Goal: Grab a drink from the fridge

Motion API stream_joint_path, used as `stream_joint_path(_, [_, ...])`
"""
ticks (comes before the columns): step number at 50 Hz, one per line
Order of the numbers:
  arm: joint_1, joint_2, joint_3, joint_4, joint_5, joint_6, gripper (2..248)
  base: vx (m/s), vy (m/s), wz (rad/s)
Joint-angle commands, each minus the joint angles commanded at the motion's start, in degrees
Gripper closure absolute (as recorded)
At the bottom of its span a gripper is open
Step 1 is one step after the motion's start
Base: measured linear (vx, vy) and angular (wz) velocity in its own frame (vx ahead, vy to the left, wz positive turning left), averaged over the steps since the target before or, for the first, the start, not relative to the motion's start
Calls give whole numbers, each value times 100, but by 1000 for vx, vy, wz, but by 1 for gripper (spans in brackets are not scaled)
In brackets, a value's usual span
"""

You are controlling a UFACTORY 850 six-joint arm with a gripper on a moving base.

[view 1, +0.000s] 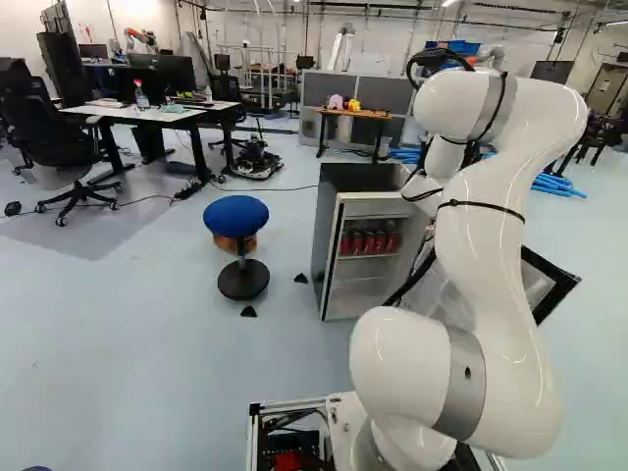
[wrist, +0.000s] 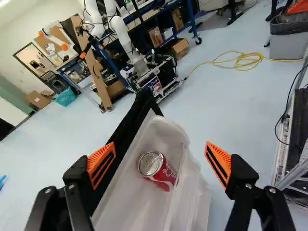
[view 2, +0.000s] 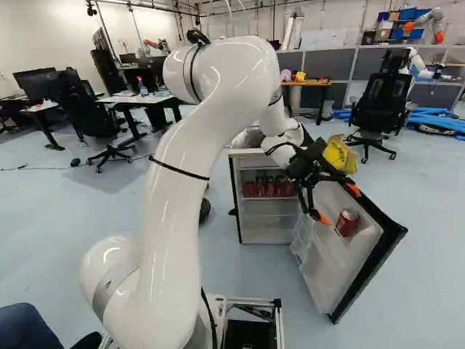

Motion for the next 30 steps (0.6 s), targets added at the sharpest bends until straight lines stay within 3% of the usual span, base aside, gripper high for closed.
stream_joint_path(6, [-100,-81,-167,-155,0,0,3,0,0,0])
stream_joint_path(19, [-99,-79,-164,-454,0,0,3,0,0,0])
stream_joint_path(30, [-73,60,107,-906,0,0,3,0,0,0])
